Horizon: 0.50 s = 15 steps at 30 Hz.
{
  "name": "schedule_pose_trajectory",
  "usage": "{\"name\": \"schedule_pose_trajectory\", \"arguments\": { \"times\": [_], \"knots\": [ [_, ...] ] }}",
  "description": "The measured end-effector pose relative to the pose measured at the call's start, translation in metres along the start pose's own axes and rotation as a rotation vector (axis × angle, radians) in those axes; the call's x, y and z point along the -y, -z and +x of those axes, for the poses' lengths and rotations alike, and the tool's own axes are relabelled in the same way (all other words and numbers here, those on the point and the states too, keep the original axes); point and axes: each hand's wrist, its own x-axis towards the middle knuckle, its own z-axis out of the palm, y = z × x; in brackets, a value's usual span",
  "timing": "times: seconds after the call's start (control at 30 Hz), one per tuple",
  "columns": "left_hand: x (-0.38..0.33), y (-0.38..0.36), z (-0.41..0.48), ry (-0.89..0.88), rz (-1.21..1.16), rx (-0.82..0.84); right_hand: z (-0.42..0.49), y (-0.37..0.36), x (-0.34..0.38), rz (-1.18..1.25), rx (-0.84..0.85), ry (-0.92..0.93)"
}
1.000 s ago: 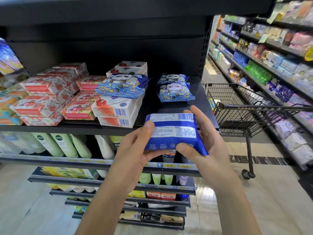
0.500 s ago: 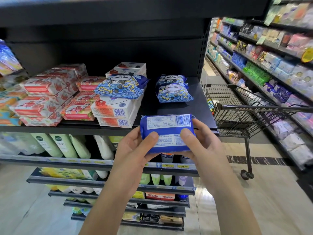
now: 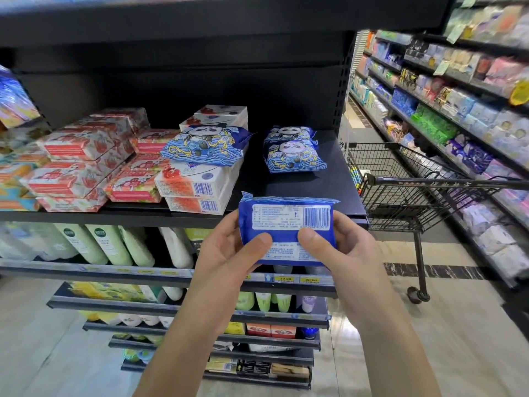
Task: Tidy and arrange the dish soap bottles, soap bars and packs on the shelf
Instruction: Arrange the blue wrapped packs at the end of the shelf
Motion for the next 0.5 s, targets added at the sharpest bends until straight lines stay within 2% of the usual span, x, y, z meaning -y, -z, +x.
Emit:
{"name": "schedule_pose_trajectory", "arguments": {
  "times": [0.27, 0.5],
  "knots": [
    [-0.004, 0.000, 0.000, 0.068, 0.099, 0.001, 0.000, 0.007, -0.003, 0.015, 0.018, 0.103],
    [-0.008, -0.004, 0.000, 0.148, 0.002, -0.004, 0.001, 0.012, -0.008, -0.013, 0.065, 0.171]
  ]
}}
